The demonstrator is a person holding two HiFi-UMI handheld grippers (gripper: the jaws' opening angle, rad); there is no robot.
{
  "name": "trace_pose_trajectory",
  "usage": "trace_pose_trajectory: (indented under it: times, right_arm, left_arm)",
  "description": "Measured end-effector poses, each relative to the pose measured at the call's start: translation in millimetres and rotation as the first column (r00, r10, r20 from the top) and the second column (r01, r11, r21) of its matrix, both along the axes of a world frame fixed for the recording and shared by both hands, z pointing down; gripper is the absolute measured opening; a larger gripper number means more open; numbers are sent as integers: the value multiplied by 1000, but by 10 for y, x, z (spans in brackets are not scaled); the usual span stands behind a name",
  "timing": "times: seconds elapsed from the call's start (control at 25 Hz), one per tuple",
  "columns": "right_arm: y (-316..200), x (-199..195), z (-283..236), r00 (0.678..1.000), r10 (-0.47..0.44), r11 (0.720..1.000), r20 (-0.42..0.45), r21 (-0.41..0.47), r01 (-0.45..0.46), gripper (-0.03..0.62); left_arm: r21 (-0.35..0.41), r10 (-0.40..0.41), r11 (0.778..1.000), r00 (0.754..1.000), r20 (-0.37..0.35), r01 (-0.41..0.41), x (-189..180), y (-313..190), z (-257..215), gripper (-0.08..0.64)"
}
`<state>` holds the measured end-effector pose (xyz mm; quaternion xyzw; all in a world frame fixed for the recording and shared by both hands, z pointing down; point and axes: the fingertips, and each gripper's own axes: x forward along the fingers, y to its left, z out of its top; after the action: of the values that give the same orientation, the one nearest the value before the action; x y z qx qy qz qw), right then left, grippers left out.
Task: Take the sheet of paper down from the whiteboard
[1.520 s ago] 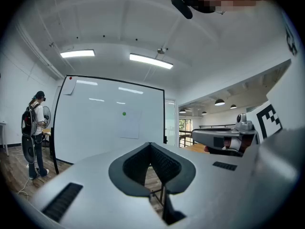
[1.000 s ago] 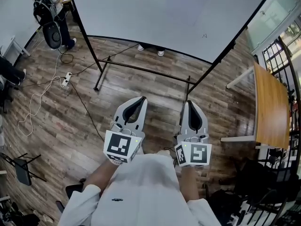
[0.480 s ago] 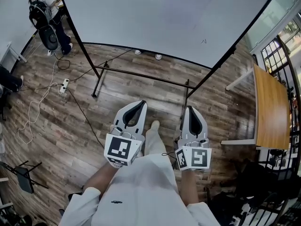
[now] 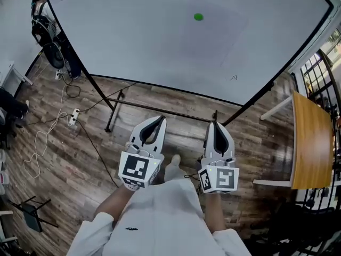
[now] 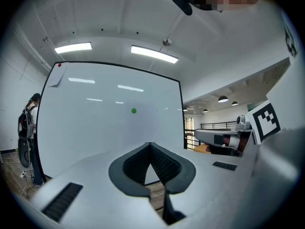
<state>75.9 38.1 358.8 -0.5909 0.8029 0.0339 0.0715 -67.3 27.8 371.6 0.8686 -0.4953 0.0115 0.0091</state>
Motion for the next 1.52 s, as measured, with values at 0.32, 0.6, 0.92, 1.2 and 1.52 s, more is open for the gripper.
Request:
trace_pose_trajectory:
  times: [0.32, 0.6, 0.92, 1.2, 1.52]
  right_arm:
    - [-1124, 135, -156, 999, -31, 999, -36, 23, 32, 2]
    - [-1629, 66, -180, 1000, 2, 1000, -22, 4, -2, 2]
    - [-1924, 122, -188, 997, 71, 997, 4, -6, -71, 2]
    - [-2000, 149, -181, 996, 91, 996, -5, -12, -91, 2]
    - [-2113, 262, -388, 993, 111, 994, -42, 22, -110, 2]
  left_arm:
    - [25, -7, 1000, 1000, -8, 7, 224, -1134, -160, 6]
    - [20, 6, 1000, 1000, -11, -6, 115, -1655, -232, 6]
    - [10, 67, 998, 998, -1, -67, 200, -2036, -254, 6]
    - [15, 94, 995, 996, -2, -94, 298, -2128, -270, 6]
    - [59, 81, 995, 997, 0, -81, 456, -2285, -489, 8]
